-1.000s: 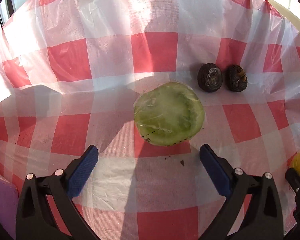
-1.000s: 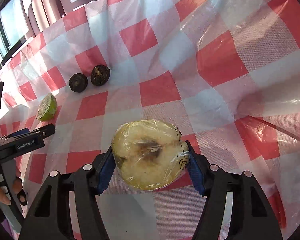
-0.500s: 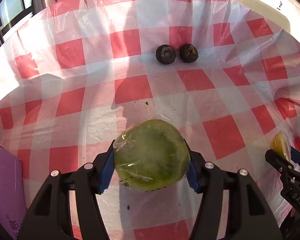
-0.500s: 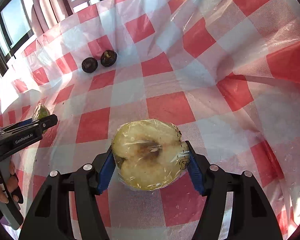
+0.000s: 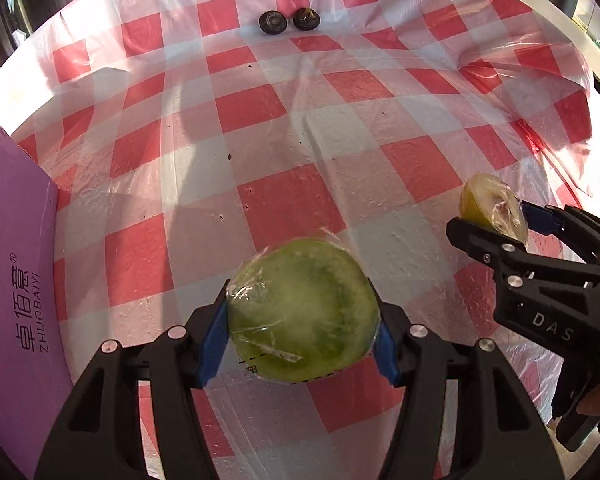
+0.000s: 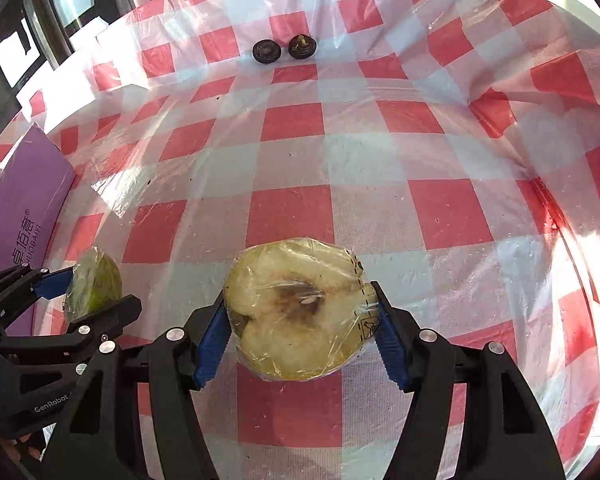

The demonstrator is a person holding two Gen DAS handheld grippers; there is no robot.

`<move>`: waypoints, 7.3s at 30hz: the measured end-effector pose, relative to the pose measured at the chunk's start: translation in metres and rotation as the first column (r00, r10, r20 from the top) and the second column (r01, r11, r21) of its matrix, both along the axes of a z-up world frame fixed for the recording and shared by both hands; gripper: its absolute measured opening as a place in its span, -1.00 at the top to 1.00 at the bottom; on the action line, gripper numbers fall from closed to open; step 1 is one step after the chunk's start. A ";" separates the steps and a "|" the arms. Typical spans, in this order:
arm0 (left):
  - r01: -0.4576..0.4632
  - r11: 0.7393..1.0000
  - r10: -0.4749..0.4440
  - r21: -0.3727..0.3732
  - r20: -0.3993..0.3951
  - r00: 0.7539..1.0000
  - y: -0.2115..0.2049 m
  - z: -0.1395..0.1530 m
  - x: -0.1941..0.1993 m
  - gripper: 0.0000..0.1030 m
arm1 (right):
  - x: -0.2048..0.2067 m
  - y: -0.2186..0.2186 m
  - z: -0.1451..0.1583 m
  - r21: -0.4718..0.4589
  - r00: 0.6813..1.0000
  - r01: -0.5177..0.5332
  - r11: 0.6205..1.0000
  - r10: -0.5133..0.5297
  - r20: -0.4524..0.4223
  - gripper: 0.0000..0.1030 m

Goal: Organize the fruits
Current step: 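Carry the kiwi half and pear half over the white box with both grippers, then open both grippers to release the kiwi and pear halves into the box, then move both grippers back toward the two dark mangosteens on the tablecloth, then grasp one mangosteen with the right gripper while the left grasps the other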

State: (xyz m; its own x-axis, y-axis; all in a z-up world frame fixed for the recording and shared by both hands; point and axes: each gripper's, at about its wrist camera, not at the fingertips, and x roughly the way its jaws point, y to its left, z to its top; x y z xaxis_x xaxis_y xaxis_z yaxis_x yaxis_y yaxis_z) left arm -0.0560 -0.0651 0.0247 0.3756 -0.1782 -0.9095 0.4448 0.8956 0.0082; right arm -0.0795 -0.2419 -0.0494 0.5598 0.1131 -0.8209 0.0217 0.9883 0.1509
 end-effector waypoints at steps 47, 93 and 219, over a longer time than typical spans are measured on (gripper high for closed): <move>0.003 0.996 0.024 -0.093 0.284 0.958 0.186 0.130 -0.007 -0.17 | -0.044 0.184 0.092 -0.079 0.987 -0.068 0.995 0.078 0.139 -0.23; -0.324 0.945 0.314 0.039 0.154 0.937 0.342 0.092 0.026 -0.55 | -0.048 0.366 0.095 -0.189 0.849 -0.498 0.846 0.520 0.094 -0.35; -0.190 0.981 0.193 -0.031 0.138 0.972 -0.124 -0.010 0.310 0.32 | 0.070 -0.060 0.003 0.084 0.986 0.114 0.990 -0.123 0.114 0.22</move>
State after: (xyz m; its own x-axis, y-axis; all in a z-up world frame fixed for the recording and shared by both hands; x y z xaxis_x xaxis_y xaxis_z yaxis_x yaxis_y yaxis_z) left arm 0.2540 -0.1895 0.0144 0.5271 -0.1064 -0.8431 0.2607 0.9645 0.0413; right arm -0.0098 -0.3021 -0.0460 0.6658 0.1007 -0.7393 0.1152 0.9651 0.2351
